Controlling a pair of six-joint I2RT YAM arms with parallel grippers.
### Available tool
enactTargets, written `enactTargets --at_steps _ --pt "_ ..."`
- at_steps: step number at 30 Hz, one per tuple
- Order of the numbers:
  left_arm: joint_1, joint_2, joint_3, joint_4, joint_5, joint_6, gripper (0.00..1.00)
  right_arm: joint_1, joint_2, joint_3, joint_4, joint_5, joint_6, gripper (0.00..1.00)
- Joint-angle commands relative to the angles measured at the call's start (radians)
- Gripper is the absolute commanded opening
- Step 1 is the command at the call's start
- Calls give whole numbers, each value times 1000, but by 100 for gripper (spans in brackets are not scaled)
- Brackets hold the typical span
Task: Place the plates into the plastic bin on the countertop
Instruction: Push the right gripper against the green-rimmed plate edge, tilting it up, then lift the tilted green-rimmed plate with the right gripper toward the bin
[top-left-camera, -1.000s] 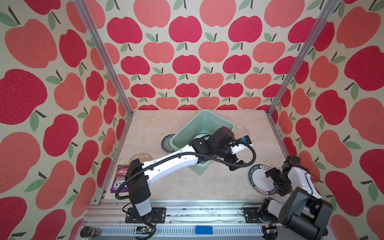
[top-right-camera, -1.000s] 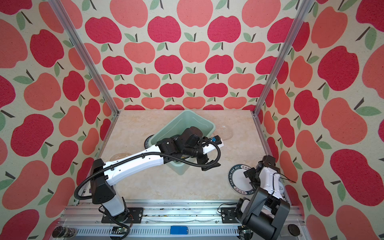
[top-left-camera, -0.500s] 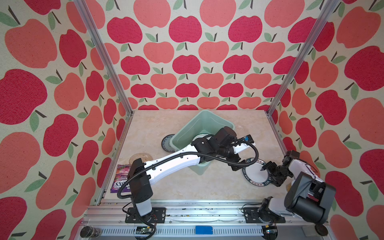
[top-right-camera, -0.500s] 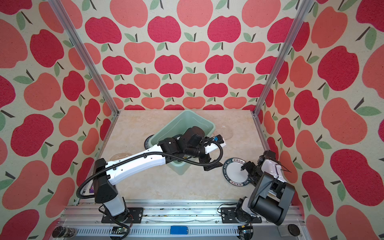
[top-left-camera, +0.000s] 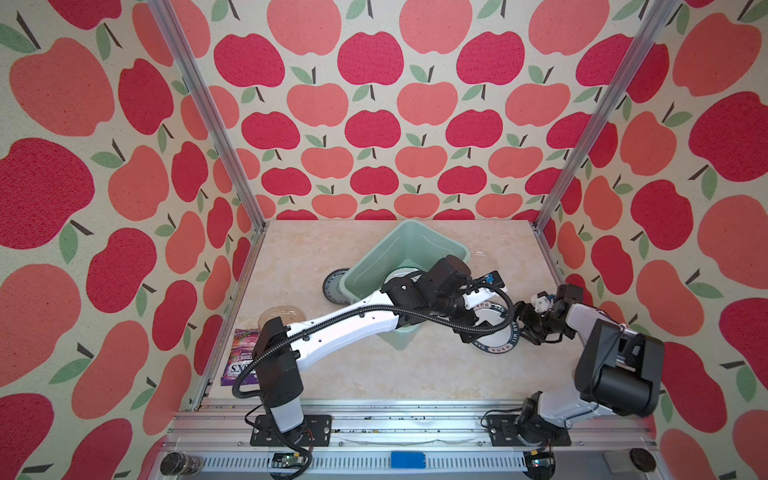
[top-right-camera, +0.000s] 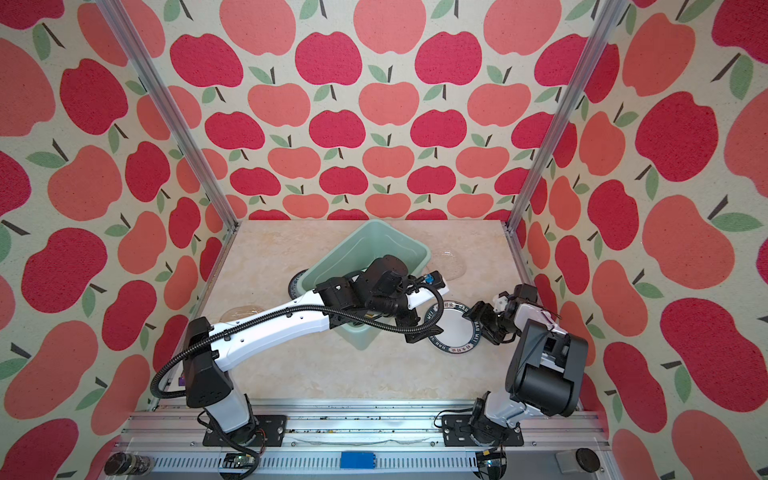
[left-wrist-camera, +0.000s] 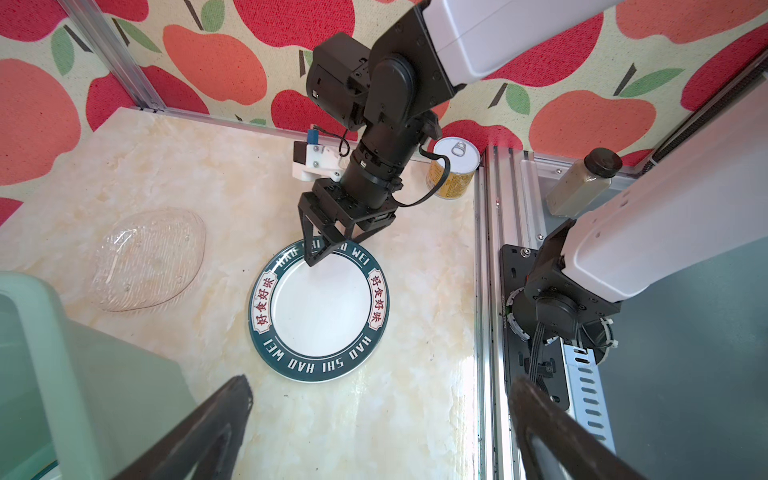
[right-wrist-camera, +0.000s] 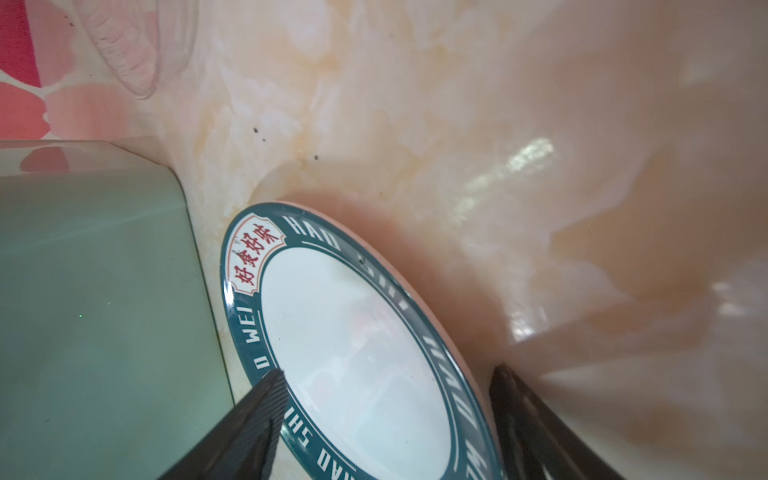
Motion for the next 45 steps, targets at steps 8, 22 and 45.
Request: enactTargets --at_steps 8,22,45 --pt "33 -87 -94 55 0 -40 99 61 154 37 29 -147 -112 79" --pt "42 -123 -124 98 -22 -53 99 109 191 68 -146 -100 -179 75" --pt "29 -325 -291 160 -120 -70 99 276 -40 -85 -140 37 183 78"
